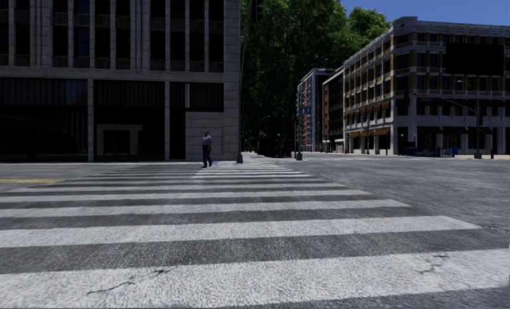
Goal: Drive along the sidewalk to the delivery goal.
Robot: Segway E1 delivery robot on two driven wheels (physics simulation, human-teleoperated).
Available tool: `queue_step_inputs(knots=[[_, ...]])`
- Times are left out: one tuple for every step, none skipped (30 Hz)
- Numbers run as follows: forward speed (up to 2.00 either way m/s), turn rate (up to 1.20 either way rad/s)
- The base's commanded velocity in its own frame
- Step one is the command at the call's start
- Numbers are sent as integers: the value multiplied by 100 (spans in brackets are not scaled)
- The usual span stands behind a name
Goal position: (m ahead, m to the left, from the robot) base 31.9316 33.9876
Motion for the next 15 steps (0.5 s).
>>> queue_step_inputs(knots=[[167,0],[167,0],[167,0],[167,0],[167,0],[167,0],[167,0],[167,0],[167,0],[167,0],[167,0],[167,0],[167,0],[167,0],[167,0]])
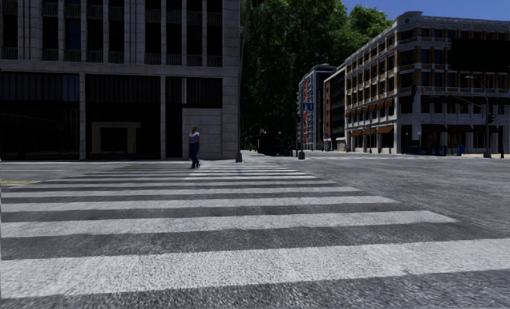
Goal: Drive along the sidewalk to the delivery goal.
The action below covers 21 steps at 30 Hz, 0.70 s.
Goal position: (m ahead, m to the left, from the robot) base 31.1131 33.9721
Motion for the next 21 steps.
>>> queue_step_inputs(knots=[[167,0],[167,0],[167,0],[167,0],[167,0],[167,0],[167,0],[167,0],[167,0],[167,0],[167,0],[167,0],[167,0],[167,0],[167,0],[167,0],[167,0],[167,0],[167,0],[167,0],[167,0]])
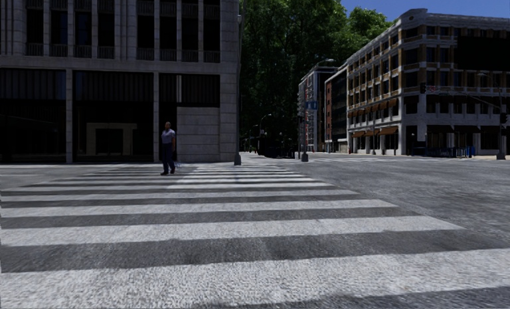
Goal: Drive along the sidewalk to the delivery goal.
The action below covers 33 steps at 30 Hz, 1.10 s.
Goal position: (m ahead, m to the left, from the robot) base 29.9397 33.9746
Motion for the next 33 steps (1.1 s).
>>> queue_step_inputs(knots=[[167,0],[167,0],[167,0],[167,0],[167,0],[167,0],[167,0],[167,0],[167,0],[167,0],[167,0],[167,0],[167,0],[167,0],[167,0],[167,0],[167,0],[167,0],[167,0],[167,0],[167,0],[167,0],[167,0],[167,0],[167,0],[167,0],[167,0],[167,0],[167,0],[167,0],[167,0],[167,0],[167,0]])
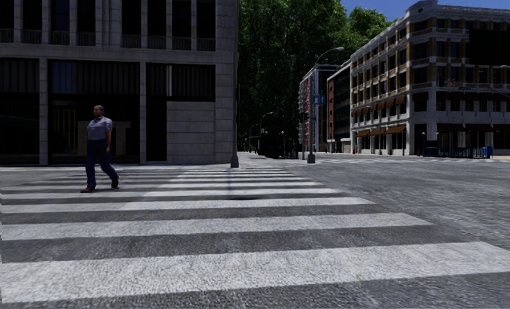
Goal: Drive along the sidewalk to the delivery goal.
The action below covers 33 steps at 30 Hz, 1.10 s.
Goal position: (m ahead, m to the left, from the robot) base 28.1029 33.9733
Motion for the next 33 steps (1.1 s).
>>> queue_step_inputs(knots=[[167,0],[167,0],[167,0],[167,0],[167,0],[167,0],[167,0],[167,0],[167,0],[167,0],[167,0],[167,0],[167,0],[167,0],[167,0],[167,0],[167,0],[167,0],[167,0],[167,0],[167,21],[167,51],[167,96],[167,110],[167,110],[167,115],[167,80],[167,34],[167,11],[167,11],[167,3],[167,0],[167,0]])
